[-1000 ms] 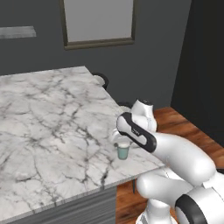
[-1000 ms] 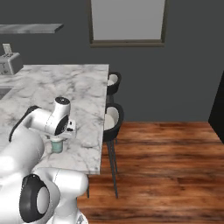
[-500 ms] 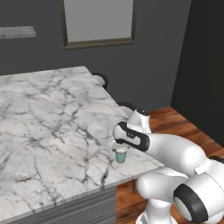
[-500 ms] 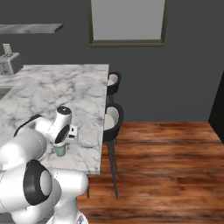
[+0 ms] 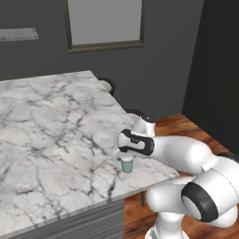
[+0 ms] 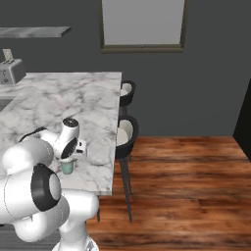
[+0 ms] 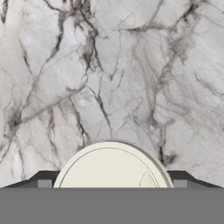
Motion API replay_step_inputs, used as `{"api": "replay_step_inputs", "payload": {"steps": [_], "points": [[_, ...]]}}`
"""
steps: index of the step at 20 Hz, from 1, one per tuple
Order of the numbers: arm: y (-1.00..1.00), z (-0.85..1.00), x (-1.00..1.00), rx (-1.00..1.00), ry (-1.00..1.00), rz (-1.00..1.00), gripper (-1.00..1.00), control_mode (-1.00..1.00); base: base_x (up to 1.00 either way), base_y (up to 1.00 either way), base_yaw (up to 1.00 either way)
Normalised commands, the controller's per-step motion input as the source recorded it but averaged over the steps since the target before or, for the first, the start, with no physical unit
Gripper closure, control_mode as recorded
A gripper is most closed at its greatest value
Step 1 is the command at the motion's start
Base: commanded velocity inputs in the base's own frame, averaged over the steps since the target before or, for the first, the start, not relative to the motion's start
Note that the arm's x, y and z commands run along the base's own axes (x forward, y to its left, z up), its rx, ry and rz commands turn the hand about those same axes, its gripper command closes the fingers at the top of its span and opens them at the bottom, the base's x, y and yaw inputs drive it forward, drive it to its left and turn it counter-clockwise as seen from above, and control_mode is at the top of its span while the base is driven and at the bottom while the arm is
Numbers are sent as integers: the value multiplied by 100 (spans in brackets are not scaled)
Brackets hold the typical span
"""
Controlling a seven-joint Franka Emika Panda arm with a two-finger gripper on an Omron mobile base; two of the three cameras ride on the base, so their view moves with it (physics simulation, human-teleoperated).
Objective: Move the drinks to the dining counter.
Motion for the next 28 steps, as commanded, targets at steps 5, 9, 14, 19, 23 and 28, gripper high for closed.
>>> {"api": "replay_step_inputs", "payload": {"steps": [5, 9, 14, 19, 23, 28], "points": [[0, -37, 3, 0, 0, 0, 100, -100, 0, 0, 0], [0, -38, 0, 0, 0, 0, 100, -100, 0, 0, 0], [-2, -27, -12, 0, -4, 0, -100, -100, 0, 0, 0], [-21, -4, -49, 0, -11, 0, -100, -100, 0, 0, 0], [-27, 0, -56, 0, -16, 0, -100, -100, 0, 0, 0], [-9, 11, -21, 2, -16, 0, -100, -100, 0, 0, 0]]}}
